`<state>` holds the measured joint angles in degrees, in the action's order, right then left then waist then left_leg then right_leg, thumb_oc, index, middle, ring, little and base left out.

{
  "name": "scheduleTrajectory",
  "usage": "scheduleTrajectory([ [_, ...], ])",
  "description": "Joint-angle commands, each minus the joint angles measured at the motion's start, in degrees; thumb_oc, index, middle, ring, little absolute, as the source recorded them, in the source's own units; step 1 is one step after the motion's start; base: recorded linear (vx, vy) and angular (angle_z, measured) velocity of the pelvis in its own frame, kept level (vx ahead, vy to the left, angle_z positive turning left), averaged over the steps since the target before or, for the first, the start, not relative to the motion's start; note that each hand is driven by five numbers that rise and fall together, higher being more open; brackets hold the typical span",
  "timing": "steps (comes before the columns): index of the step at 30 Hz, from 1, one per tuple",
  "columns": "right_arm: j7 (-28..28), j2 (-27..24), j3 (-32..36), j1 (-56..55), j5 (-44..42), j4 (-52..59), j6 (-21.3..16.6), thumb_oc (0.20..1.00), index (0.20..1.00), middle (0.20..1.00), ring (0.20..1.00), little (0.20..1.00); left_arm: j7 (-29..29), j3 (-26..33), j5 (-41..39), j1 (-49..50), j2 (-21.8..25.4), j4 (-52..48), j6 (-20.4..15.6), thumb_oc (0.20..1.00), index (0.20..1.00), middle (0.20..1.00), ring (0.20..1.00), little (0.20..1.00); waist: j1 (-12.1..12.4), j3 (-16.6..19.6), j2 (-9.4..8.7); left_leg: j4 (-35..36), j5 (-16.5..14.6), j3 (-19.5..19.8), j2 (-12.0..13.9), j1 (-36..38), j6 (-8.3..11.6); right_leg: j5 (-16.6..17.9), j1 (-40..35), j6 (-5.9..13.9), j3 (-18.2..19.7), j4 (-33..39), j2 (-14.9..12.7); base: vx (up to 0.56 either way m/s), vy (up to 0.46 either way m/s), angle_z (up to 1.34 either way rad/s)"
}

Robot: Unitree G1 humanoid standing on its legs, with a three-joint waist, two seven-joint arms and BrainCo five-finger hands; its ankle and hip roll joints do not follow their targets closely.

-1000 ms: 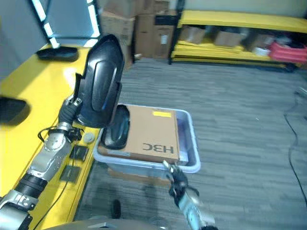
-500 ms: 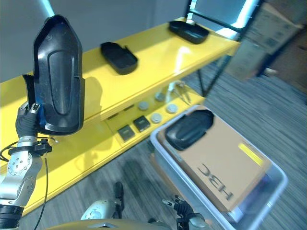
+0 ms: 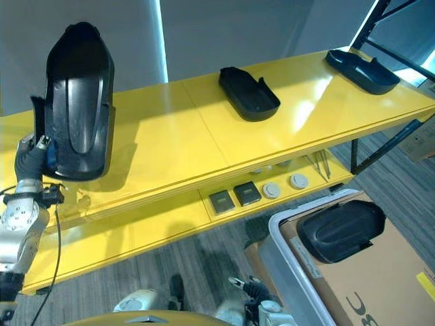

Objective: Move parts from the plastic box to the shelf.

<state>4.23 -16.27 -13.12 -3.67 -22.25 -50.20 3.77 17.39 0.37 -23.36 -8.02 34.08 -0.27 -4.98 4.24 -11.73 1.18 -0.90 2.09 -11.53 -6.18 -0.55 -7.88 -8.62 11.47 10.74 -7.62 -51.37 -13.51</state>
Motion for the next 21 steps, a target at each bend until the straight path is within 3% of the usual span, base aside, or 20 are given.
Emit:
scheduleTrajectory([
  [1, 0.0, -0.5, -0.3, -0.8, -1.7, -1.1, -3.5, 1.0, 1.0, 1.0, 1.0, 1.0, 3.2, -2.1, 3.5, -6.4, 1.2, -2.1, -0.3, 0.2, 0.2, 0.2, 0.2, 0.2, -2.8, 2.1, 0.12, -1.8, -3.6, 4.6, 1.4, -1.0, 3.4, 12.8, -1.2, -2.39, -1.4, 28.8, 5.1, 0.27, -0.295, 0.79],
  [2, -0.5, -0.5, 0.2, -0.7, -1.9, -2.2, -4.3, 1.0, 1.0, 1.0, 1.0, 1.0, 3.7, -3.1, 4.0, -7.7, 0.7, -1.9, 0.6, 0.2, 0.2, 0.2, 0.2, 0.2, -3.6, 2.1, -0.63, -1.9, -4.0, 5.9, 1.2, -0.4, 3.9, 14.5, -1.7, -1.85, 0.8, 36.2, 4.9, 0.41, -0.501, 1.17],
  [3, -1.0, -0.2, 1.0, -0.6, -2.2, -3.5, -4.8, 1.0, 1.0, 1.0, 1.0, 1.0, 3.9, -4.5, 3.6, -9.3, 0.4, -1.4, 2.0, 0.2, 0.2, 0.2, 0.2, 0.2, -5.1, 2.2, -1.78, -2.2, -5.3, 8.2, 1.2, 0.5, 4.37, 18.5, -1.8, -0.25, 5.2, 46.6, 4.7, 0.42, -0.487, 1.51],
  [5, -1.2, 0.8, 2.1, -0.9, -0.7, -3.6, -4.2, 1.0, 1.0, 1.0, 1.0, 1.0, 3.7, -5.4, 3.5, -9.1, 0.5, -0.7, 1.7, 0.2, 0.2, 0.2, 0.2, 0.2, -6.3, 1.8, -2.41, -3.0, -7.1, 9.8, 2.5, 1.9, 4.41, 21.0, 0.3, 0.64, 8.7, 46.5, 4.9, 0.32, -0.369, 1.3],
  [6, -1.9, 0.1, 2.5, -1.4, 0.2, -3.2, -3.6, 1.0, 1.0, 1.0, 1.0, 1.0, 2.7, -4.4, 4.0, -8.1, -0.1, -1.2, 2.4, 0.2, 0.2, 0.2, 0.2, 0.2, -6.5, 2.2, -2.79, -2.4, -6.9, 9.5, 3.9, 2.5, 5.15, 18.6, -2.1, 0.76, 8.6, 48.8, 5.3, 0.17, -0.225, 0.55],
  [8, -3.1, -0.8, 2.7, -2.1, 1.3, -3.5, -3.5, 1.0, 1.0, 1.0, 1.0, 1.0, 2.7, -4.6, 3.8, -8.1, -1.1, -1.2, 3.7, 0.2, 0.2, 0.2, 0.2, 0.2, -6.6, 3.2, -3.33, -2.0, -6.0, 9.4, 5.0, 2.1, 6.18, 18.1, -4.6, 0.63, 7.8, 50.3, 5.8, 0.15, -0.224, 0.53],
  [14, -3.0, -2.7, 2.1, -3.0, 2.4, -4.0, -1.7, 1.0, 1.0, 1.0, 1.0, 1.0, 7.7, -6.3, 5.7, -10.1, -4.7, 0.4, 14.4, 0.2, 0.2, 0.2, 0.2, 0.2, -7.9, 5.7, -4.62, -1.4, -3.1, 5.6, 11.0, 1.7, 9.6, 14.7, -9.4, -1.98, 6.1, 52.8, 8.5, 0.15, -0.204, 0.32],
  [15, -3.0, -3.1, 2.3, -3.2, 2.3, -3.6, -1.1, 1.0, 1.0, 1.0, 1.0, 1.0, 8.4, -7.0, 5.8, -11.0, -5.1, 2.1, 16.7, 0.2, 0.2, 0.2, 0.2, 0.2, -8.4, 5.8, -4.71, -1.9, -2.6, 4.0, 11.8, 1.2, 9.99, 14.5, -9.8, -2.3, 5.3, 53.1, 8.7, 0.09, -0.167, 0.14],
  [19, -3.2, -4.0, 1.5, -5.0, 2.1, -1.3, -0.4, 1.0, 1.0, 1.0, 1.0, 1.0, 10.0, -11.7, 6.7, -19.3, -5.7, 14.4, 19.9, 0.2, 0.2, 0.2, 0.2, 0.2, -11.7, 6.5, -4.36, -2.5, -0.8, -4.5, 14.8, -0.5, 10.94, 13.4, -9.6, -2.77, 1.6, 52.7, 8.7, 0.03, -0.091, 0.57],
  [21, -3.0, -4.6, 0.8, -4.9, 1.4, -1.1, -0.4, 1.0, 1.0, 1.0, 1.0, 1.0, 9.9, -14.0, 6.4, -23.8, -5.3, 21.4, 21.5, 0.2, 0.2, 0.2, 0.2, 0.2, -13.2, 6.3, -3.61, -1.0, -0.4, -5.1, 15.0, 0.4, 10.91, 12.7, -9.2, -2.84, 1.9, 51.9, 9.1, 0.02, 0.011, 0.25],
])
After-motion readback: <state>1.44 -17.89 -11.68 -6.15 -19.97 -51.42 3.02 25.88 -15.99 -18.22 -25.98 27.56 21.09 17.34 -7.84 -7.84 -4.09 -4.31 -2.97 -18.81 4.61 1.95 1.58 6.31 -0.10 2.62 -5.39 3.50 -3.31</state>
